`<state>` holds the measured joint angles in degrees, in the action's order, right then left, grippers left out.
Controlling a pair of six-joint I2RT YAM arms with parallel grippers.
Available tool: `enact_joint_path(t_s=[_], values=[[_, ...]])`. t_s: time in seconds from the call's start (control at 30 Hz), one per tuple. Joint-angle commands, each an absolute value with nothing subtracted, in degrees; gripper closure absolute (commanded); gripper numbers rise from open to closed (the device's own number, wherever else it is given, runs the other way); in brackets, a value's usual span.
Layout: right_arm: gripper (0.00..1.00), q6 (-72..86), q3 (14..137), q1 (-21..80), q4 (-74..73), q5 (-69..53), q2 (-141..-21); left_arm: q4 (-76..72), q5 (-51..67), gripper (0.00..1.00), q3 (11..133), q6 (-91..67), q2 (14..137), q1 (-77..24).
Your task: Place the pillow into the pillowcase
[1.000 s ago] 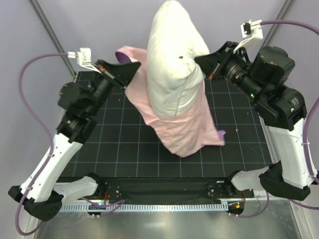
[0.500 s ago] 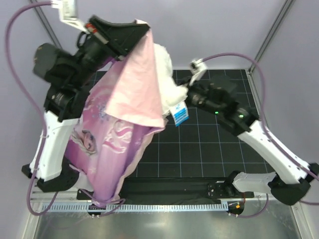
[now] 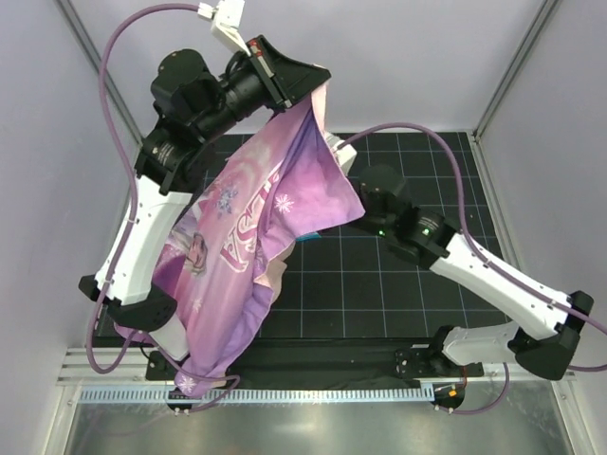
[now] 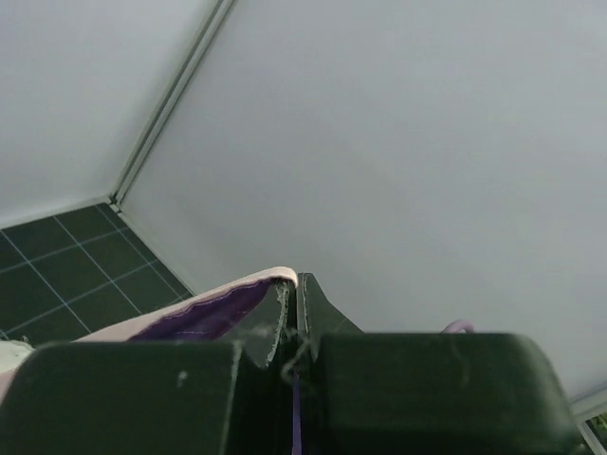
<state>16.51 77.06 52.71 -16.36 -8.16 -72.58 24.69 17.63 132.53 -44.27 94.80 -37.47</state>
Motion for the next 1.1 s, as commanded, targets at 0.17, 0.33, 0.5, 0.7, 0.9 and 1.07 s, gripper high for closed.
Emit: enact_joint_path(t_s=[0.17, 0.33, 0.5, 0.7, 0.9, 1.07], values=[[0.96, 15.9, 90.9, 41.5, -16.9, 5.4, -65.2, 12.0, 18.4, 1.00, 146.1, -50.4, 99.7, -37.0], [0.96, 11.5, 112.3, 33.6, -27.1, 8.7, -67.4, 1.6, 18.0, 1.00, 147.9, -56.8, 99.9, -37.1], [0.96, 7.6, 127.8, 32.9, -32.9, 5.1, -71.4, -4.1, 17.4, 1.00, 148.1, -61.3, 100.0, -37.0], [0.96, 8.2, 129.3, 32.9, -35.3, -8.0, -76.1, -6.8, 19.4, 1.00, 135.5, -62.3, 94.4, -33.3], [0.96, 9.8, 102.3, 33.0, -32.5, -14.6, -75.0, -1.8, 23.0, 1.00, 113.7, -54.8, 83.5, -27.4], [0.96, 12.5, 84.7, 35.6, -29.1, -14.9, -75.3, 6.9, 17.8, 0.99, 97.4, -46.7, 73.2, -24.8]])
